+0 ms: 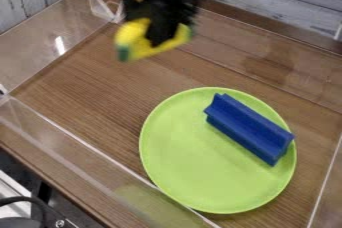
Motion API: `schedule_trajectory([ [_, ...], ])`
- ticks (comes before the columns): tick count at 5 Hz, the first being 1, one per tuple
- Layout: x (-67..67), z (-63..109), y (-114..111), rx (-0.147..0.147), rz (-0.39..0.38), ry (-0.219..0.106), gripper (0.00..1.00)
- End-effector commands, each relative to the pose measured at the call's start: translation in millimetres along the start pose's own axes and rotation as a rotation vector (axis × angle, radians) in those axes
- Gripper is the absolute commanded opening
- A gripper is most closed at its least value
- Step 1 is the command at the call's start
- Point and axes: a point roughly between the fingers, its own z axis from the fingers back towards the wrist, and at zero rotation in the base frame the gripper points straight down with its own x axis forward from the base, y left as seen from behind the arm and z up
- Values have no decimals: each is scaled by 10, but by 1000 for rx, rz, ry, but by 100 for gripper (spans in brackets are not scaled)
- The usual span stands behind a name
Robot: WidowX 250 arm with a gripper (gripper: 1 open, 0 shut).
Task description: Remove the banana from inside the green plate and put it on the table
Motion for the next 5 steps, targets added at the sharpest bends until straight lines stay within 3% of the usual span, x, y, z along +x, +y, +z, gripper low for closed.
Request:
schedule_trajectory([
  [1, 56, 2, -62, 8, -14, -34, 0],
  [3, 32, -145, -100, 14, 26, -25, 0],
  [5, 48, -233, -94, 16, 113, -10, 0],
])
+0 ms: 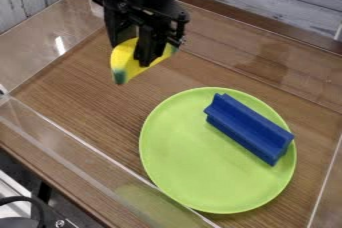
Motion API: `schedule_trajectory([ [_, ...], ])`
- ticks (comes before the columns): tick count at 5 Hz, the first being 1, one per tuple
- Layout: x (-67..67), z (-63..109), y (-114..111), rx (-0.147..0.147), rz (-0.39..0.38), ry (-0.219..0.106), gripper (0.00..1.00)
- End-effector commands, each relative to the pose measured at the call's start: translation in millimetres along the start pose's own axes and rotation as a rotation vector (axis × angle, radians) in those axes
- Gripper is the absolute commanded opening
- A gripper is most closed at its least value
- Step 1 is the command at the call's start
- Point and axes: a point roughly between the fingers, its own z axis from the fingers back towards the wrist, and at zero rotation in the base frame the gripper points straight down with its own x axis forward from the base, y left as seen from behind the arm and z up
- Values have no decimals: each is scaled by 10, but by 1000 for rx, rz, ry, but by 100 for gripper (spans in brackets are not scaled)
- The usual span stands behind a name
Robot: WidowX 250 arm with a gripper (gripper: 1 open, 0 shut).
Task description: Remove the banana from inside the green plate and put it on the table
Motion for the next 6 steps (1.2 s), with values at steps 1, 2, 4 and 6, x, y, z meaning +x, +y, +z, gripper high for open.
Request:
schedule_trajectory([
  [1, 31, 4, 29, 10, 47, -10, 0],
  [2, 47, -34, 29, 14, 75, 1, 0],
  [4, 67, -146, 115, -4, 84, -5, 0],
  [6, 97, -259, 208, -13, 89, -8, 0],
])
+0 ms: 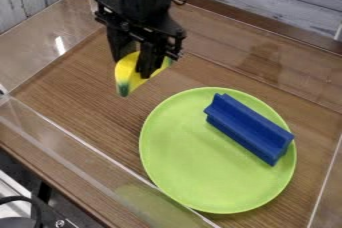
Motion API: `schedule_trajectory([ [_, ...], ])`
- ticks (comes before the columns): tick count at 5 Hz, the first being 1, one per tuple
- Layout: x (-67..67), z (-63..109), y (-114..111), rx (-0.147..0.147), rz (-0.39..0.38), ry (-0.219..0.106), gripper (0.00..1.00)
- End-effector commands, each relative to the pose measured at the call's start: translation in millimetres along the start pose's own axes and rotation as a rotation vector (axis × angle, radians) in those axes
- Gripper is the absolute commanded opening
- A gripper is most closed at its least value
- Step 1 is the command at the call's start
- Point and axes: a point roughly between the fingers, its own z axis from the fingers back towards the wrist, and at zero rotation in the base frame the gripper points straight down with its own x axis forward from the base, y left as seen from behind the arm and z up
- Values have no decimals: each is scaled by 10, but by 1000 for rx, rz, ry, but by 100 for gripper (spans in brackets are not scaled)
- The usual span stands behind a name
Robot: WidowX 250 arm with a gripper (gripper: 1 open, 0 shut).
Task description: Remove the banana from inside the green plate and put it on the table
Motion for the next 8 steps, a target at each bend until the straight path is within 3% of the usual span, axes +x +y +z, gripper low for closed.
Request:
schedule_trajectory([
  [1, 36, -15, 62, -3, -1, -20, 0],
  [4, 197, -199, 234, -13, -8, -36, 0],
  [8, 474, -367, 480, -17, -29, -80, 0],
])
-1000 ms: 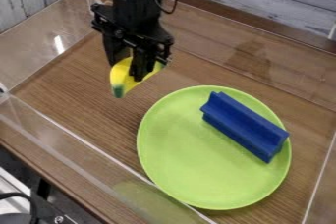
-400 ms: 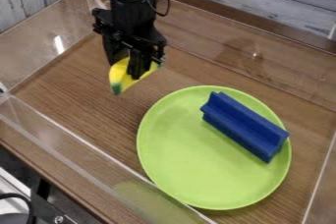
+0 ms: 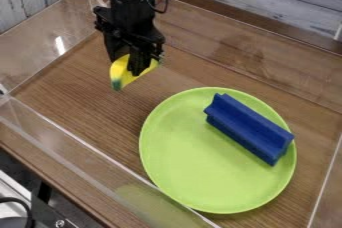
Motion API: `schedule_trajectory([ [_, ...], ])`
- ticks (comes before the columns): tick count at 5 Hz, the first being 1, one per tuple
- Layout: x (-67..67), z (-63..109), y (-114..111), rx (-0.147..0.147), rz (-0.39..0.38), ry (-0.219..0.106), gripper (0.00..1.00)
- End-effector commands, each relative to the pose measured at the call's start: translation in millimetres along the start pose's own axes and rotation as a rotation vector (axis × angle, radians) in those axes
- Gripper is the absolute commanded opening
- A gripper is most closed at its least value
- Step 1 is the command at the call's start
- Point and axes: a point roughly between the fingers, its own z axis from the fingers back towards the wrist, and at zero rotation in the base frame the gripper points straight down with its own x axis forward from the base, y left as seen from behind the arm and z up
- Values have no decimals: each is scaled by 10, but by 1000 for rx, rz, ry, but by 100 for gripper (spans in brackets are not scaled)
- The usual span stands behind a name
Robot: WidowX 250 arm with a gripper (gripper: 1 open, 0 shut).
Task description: Remove the banana from inside the green plate and put it on the table
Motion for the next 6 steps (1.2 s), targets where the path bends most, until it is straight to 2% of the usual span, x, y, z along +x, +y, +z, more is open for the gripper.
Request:
schedule_trajectory([
  [1, 117, 86, 105, 16, 6, -54, 0],
  [6, 246, -79, 249, 11, -5, -69, 0],
])
